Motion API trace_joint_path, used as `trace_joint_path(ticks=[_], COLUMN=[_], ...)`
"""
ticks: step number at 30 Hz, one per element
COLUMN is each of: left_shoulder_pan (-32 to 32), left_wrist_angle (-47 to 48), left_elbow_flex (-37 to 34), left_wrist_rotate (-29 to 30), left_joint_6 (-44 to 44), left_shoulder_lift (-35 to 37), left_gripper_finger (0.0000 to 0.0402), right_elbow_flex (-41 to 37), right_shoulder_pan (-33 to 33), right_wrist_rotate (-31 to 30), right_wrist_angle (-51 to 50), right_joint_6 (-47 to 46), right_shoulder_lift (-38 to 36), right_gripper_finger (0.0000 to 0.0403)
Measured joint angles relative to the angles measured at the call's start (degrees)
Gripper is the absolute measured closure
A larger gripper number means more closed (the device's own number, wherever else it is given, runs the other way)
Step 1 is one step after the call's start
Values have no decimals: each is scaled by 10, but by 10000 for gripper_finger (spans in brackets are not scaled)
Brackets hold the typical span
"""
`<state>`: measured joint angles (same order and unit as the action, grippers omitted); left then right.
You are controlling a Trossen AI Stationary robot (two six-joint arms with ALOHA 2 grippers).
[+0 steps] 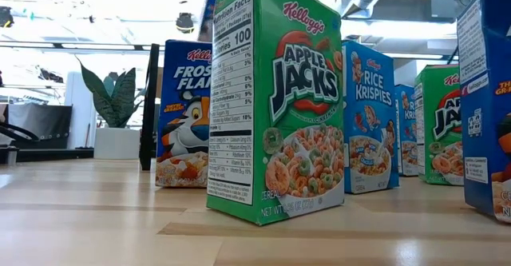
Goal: Stack cereal on shelf
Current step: Put the top blue cereal box on the shelf
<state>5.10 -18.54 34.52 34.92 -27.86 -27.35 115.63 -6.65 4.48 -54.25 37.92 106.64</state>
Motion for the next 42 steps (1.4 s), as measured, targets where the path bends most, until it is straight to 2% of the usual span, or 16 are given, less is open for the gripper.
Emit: trace_joint_path(ticks=[8,14,26,35,42], left_shoulder_pan=[0,0,0,0,0], left_wrist_angle=[4,7,13,13,13], left_elbow_flex=[0,0,0,0,0], left_wrist_rotate=[0,4,7,7,7], left_joint_6=[-4,-11,-29,-32,-33], left_shoulder_lift=[0,0,0,0,0], left_gripper_finger=[119,119,119,119,119], right_elbow_flex=[78,121,110,107,109], right_shoulder_pan=[-34,-69,-93,-96,-95], right_wrist_rotate=[-2,-1,45,47,46], right_wrist_angle=[-3,1,16,17,31], right_joint_6=[77,116,131,130,127], right_shoulder_lift=[68,91,90,90,121], right_gripper_finger=[243,243,243,243,243])
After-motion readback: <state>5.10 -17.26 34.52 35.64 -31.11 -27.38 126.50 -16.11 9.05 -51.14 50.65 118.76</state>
